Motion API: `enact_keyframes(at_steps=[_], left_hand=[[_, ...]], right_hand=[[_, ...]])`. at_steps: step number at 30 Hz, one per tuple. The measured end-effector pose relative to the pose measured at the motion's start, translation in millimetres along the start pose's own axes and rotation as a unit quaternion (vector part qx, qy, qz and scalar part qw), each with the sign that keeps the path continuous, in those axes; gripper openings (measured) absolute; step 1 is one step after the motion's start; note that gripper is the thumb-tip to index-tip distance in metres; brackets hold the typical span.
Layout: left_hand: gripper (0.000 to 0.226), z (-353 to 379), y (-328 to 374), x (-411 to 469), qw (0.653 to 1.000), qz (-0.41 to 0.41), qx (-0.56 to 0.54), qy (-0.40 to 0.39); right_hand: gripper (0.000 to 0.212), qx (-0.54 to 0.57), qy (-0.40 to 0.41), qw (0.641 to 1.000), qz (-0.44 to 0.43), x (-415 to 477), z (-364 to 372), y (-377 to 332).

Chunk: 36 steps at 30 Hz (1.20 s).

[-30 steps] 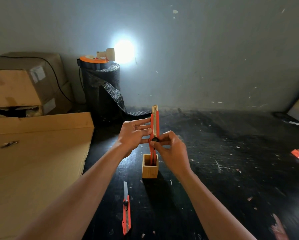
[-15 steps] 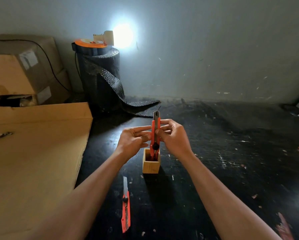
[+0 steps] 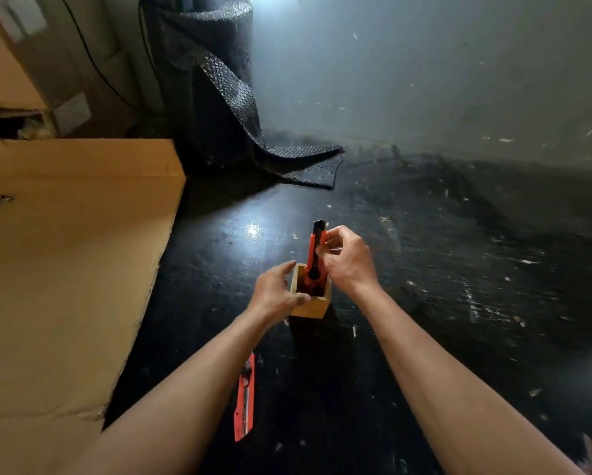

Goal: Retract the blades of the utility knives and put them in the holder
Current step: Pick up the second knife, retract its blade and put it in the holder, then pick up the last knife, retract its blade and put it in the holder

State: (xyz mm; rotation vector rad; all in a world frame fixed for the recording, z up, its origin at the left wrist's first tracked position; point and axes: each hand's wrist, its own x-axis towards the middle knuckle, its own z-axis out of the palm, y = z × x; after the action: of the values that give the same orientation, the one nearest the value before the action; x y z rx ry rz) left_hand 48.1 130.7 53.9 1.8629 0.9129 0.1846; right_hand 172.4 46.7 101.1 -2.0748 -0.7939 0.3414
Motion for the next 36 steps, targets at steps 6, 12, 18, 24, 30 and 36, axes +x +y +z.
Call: enact_keyframes(at_steps=[6,12,18,24,30,36], left_hand=[[0.072,19,-18,11,1.000,-0.009,-0.003,0.015],[0.072,22,-27,16,0.999,0.000,-0.028,0.028],[0.070,23,-29,18,0.999,0.002,-0.041,0.026],[0.065,16,-28,9,0.999,0.004,-0.023,0.041],[0.054,4,-45,-31,0.996,0.035,0.044,0.075],[0.047,-1,-84,-87,0.993,0.043,0.091,0.062]], right_hand=[[0.014,-0.063,-0.023,0.998,0.013,4,29,27],[0.016,-0.085,-0.015,0.996,0.038,5,46,38],[0.016,-0.088,-0.007,0.995,0.039,5,45,41],[0.022,-0.098,0.002,0.995,0.010,-9,31,33],[0.017,-0.138,-0.038,0.990,0.010,-48,30,28],[0.022,-0.182,-0.114,0.976,0.030,-102,54,33]])
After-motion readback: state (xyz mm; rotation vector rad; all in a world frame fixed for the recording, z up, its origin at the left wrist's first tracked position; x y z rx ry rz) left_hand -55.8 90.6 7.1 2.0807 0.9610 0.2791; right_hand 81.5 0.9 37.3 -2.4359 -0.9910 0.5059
